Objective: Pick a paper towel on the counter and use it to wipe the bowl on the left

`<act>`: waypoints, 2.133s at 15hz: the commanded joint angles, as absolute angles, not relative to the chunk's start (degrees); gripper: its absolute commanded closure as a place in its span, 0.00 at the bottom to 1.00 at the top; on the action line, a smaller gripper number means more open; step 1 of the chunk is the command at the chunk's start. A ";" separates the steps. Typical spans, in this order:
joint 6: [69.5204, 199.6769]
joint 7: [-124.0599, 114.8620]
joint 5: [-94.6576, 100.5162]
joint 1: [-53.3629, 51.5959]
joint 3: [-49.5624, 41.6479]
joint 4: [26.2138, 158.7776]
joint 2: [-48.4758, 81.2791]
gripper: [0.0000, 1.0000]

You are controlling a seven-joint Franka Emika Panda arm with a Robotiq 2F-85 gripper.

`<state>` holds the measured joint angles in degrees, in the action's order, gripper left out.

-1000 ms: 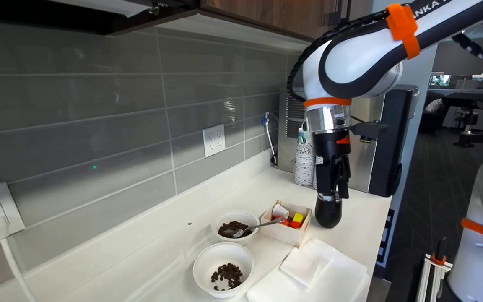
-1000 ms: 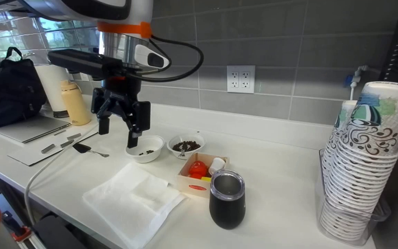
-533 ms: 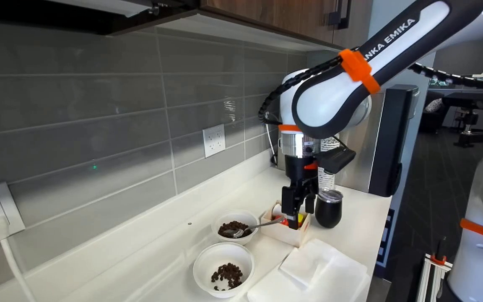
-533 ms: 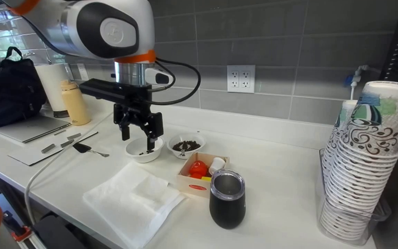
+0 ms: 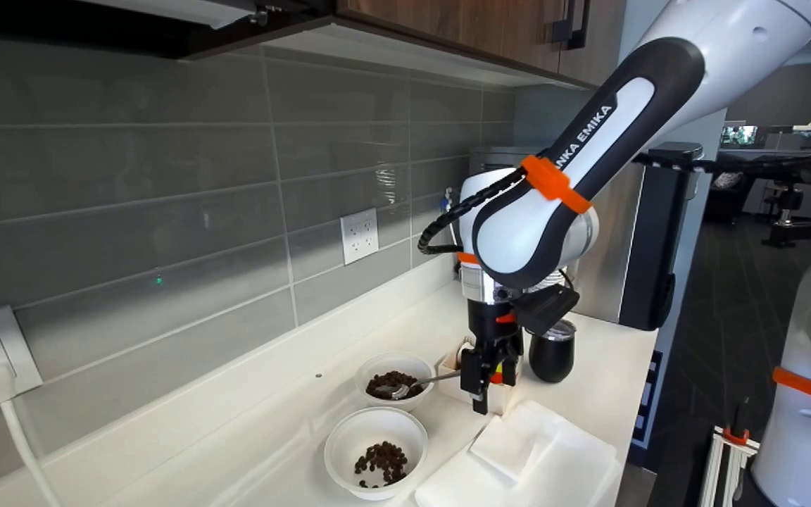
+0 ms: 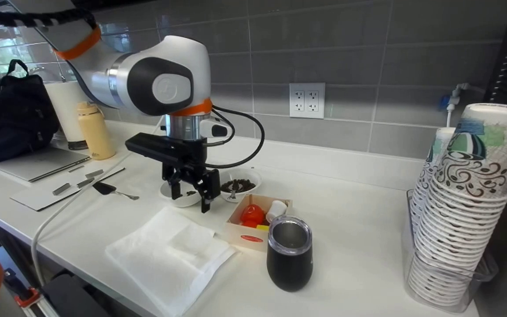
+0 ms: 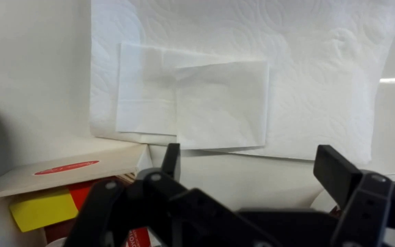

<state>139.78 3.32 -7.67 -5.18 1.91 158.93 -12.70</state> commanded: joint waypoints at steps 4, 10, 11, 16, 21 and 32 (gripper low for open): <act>148.64 4.50 -10.36 -4.52 1.04 158.88 -2.36 0.00; 153.00 6.23 -15.27 -3.96 2.20 158.83 4.18 0.00; 153.67 6.49 -15.96 -3.83 2.55 158.82 4.94 0.25; 155.62 6.29 -16.36 -3.07 3.41 158.57 6.41 0.58; 154.33 3.97 -13.28 -3.02 3.13 157.87 5.07 0.95; 140.59 -7.70 2.49 -4.81 4.09 157.05 -3.00 0.63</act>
<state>145.40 -5.75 0.97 -4.30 3.34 157.11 0.80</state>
